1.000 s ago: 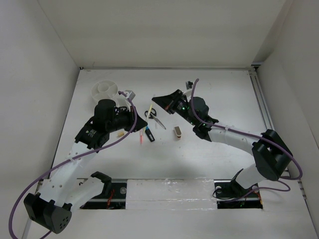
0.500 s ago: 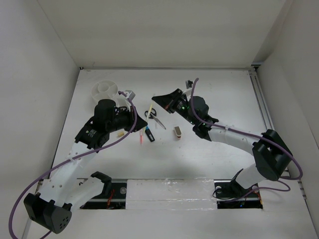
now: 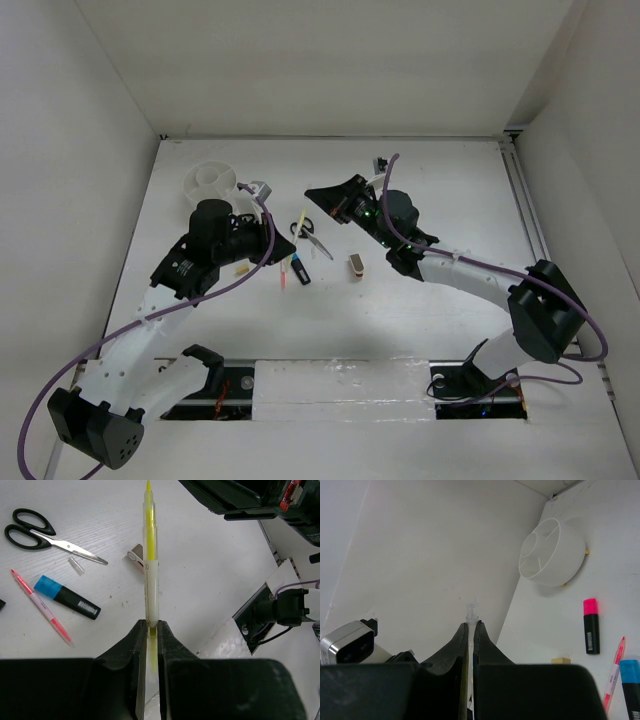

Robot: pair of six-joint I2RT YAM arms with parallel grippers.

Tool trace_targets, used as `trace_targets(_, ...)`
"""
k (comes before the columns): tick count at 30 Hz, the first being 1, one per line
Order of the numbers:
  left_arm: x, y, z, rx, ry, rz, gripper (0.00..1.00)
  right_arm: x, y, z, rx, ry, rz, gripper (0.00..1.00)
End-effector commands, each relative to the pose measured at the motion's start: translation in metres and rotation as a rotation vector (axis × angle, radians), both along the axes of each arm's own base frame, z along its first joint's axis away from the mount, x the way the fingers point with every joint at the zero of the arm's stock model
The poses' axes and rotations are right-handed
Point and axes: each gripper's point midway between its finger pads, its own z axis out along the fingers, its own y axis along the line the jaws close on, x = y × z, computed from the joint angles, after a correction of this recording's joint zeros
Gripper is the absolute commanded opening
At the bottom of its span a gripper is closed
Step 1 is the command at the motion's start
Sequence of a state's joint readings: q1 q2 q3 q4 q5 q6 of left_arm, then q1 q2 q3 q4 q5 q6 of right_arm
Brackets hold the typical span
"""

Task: Sort the stationery into containers
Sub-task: Close the pen cap on the pen.

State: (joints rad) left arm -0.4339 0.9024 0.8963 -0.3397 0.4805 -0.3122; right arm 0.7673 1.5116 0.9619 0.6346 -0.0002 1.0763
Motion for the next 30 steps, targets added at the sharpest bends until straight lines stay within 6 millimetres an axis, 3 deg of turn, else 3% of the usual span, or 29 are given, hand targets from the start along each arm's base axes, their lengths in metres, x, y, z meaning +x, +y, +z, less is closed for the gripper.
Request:
trace_targets(1,0.005,-0.001,0.008,-0.013,-0.032,0.006,0.0,0.002,-0.003,0.031,0.041,-0.068,-0.018,0.0)
trace_targets(4,0.005,-0.001,0.008,-0.013,-0.032,0.006,0.0,0.001,-0.004,0.02,0.025,-0.052,-0.018,0.0)
trace_targets(12,0.006,0.001,0.005,-0.005,-0.026,0.015,0.0,-0.005,-0.004,0.024,0.032,-0.058,-0.009,0.0)
trace_targets(30,0.007,0.002,0.005,-0.006,-0.021,0.027,0.0,-0.013,0.007,0.01,0.012,-0.037,0.019,0.0)
